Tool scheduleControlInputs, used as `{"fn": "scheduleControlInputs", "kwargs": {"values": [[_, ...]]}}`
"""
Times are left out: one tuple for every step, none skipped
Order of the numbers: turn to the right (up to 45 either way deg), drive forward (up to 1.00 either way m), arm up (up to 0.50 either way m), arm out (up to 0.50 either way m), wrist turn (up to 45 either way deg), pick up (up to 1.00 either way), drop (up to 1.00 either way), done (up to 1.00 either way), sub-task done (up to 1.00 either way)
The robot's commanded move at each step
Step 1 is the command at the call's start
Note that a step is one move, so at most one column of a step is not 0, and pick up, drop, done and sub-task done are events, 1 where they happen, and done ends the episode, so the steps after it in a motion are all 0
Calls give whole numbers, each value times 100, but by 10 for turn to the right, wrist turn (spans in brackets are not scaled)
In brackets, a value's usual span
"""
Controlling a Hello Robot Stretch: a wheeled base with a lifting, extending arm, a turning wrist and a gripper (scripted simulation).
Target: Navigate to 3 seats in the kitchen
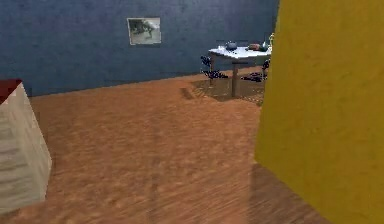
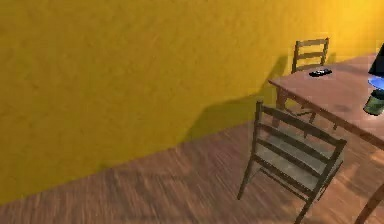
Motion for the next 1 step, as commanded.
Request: {"fn": "scheduleControlInputs", "kwargs": {"values": [[0, 100, 0, 0, 0, 0, 0, 0, 0]]}}
